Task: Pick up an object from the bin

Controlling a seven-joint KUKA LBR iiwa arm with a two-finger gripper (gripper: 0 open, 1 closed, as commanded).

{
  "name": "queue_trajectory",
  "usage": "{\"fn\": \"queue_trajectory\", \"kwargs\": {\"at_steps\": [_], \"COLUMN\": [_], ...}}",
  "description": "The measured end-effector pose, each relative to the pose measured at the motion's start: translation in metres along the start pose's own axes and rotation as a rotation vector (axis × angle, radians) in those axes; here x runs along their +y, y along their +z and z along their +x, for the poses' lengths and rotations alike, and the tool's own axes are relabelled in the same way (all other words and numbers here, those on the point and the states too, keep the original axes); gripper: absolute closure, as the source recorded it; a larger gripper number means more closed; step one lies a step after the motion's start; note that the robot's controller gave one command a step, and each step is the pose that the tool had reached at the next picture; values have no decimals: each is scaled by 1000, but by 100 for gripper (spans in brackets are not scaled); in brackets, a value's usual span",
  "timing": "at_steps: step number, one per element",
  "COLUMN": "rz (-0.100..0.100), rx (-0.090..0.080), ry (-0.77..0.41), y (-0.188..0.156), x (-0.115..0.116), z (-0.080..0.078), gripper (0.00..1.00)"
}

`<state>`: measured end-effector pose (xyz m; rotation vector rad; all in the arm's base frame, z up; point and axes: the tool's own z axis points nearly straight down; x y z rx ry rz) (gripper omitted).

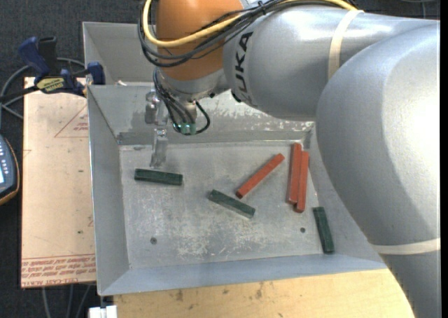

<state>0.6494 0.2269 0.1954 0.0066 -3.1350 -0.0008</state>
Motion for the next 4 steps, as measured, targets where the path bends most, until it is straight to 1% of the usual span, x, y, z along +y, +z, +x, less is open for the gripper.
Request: {"fn": "queue_trajectory", "kwargs": {"at_steps": [1, 2, 3, 4], "rz": [1, -1, 0, -1], "rx": [-3, -10, -18, -20], "ry": [-360, -358, -375, -370], "y": [129, 124, 15, -66], "x": [3, 3, -20, -10], "z": [7, 4, 8, 6], "gripper": [0, 100, 100, 100]}}
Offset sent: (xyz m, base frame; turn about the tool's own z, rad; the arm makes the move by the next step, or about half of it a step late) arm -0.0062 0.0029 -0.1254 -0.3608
